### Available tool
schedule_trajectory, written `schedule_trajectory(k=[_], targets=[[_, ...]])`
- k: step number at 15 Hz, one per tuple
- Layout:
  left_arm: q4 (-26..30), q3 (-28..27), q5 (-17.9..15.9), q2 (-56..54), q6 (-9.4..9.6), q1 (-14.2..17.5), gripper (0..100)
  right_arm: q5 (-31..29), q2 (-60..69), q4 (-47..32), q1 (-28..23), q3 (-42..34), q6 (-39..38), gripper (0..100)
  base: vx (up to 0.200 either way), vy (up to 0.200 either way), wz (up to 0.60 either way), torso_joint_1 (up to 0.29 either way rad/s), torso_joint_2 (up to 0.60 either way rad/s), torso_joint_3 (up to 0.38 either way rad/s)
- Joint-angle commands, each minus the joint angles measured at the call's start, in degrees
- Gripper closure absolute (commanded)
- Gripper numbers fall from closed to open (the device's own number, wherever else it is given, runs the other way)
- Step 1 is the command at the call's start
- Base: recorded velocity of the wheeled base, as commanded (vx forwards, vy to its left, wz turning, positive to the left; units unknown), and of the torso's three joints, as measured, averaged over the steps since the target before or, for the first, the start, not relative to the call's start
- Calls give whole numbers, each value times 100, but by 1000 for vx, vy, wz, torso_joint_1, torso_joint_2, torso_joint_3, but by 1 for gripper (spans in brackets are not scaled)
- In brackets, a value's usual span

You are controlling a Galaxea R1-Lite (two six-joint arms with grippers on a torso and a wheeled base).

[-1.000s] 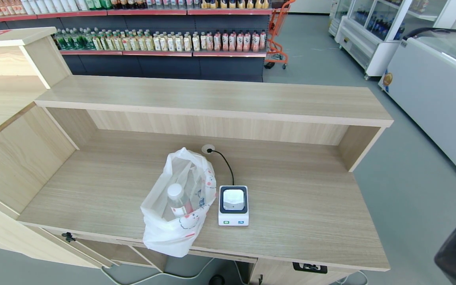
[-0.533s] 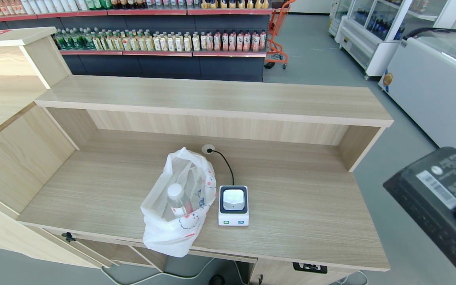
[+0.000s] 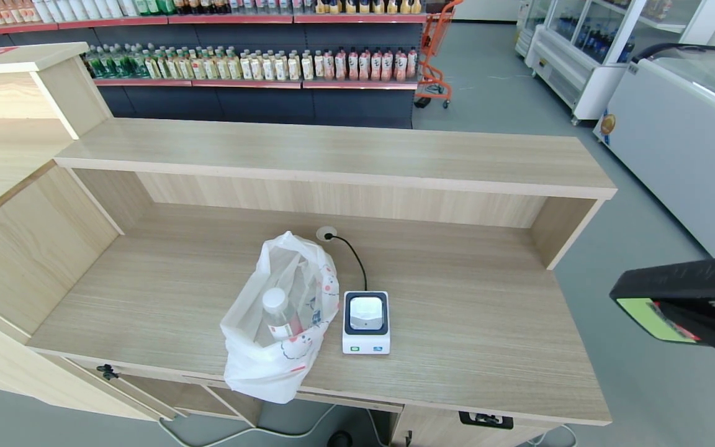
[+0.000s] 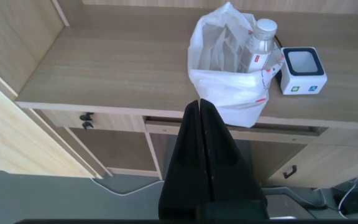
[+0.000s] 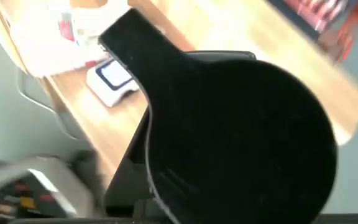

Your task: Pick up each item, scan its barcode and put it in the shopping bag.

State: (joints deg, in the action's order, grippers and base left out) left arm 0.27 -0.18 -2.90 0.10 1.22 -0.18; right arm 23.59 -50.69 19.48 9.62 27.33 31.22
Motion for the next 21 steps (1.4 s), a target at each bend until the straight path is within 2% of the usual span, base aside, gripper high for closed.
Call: schedule_trajectory(k=[1,2,3,6,11,21], targets=[[0,1,0,-1,1,1,100,-583,-319,-392,-153,317,-1856,100,0,0,0,0,0,0],[0,1,0,-1,1,1,100,-557,-424,-779,-153,352,-3192,100,0,0,0,0,0,0],[0,1,0,-1,1,1,100,-548,-574,-920,-118,325,-3939,100,0,0,0,0,0,0],[0,1,0,-1,1,1,100,-513,-1198,-753,-57,194,-5047,100,0,0,0,0,0,0],[0,1,0,-1,1,1,100,-425,-2323,522,-48,0,-5688,100,0,0,0,0,0,0],[0,1,0,-1,1,1,100,-434,-2208,530,172,-123,-5741,100,0,0,0,0,0,0]])
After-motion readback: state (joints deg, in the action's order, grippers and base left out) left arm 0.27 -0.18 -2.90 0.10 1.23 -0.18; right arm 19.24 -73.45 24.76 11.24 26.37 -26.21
